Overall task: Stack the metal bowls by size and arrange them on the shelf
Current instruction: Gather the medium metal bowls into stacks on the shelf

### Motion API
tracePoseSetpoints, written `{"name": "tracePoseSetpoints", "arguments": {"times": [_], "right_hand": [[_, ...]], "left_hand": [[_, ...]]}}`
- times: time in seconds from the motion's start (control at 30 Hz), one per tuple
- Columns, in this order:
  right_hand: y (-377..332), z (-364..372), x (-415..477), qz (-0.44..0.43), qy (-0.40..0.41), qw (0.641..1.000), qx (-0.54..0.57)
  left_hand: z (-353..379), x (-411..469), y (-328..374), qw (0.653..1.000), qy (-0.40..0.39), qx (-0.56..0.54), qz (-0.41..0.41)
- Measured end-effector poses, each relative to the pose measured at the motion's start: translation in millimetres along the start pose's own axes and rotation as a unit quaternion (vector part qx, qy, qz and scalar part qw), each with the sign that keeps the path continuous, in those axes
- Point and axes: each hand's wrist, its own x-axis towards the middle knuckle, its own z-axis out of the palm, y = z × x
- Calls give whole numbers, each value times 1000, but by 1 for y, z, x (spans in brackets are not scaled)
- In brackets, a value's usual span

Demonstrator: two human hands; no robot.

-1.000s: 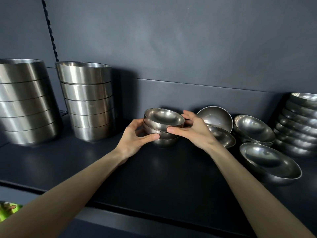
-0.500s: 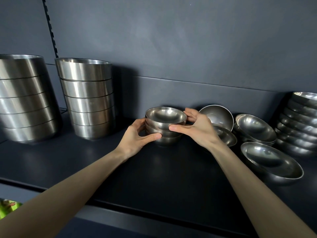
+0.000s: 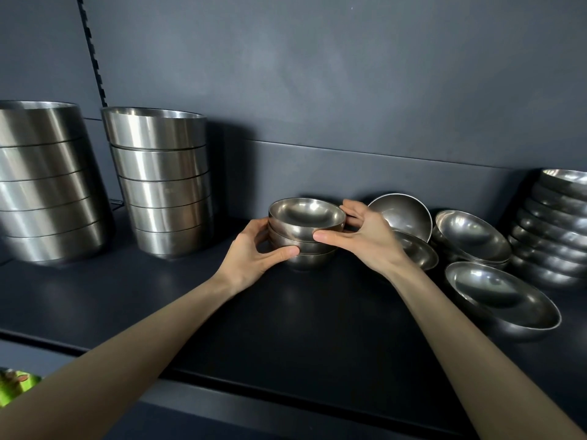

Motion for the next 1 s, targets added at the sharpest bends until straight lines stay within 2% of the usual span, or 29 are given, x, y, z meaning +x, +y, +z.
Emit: {"name": "tracePoseSetpoints", "arguments": {"times": [0.27,0.47,0.87,1.0], "right_hand": [[3,-6,3,47,-48,998,-14],[2,-3,3,54,-88,995,2],[-18,-15,-3,15,-30,999,36],[-35,-40,-10,-2,0,1000,19]], "left_hand": [[-2,0,0,998,-42,-16,-44],[-3,2,1,998,-49,0,-44],[-5,1,25,1000,-22,1,-10],[5,6,52,999,-42,0,14]]}}
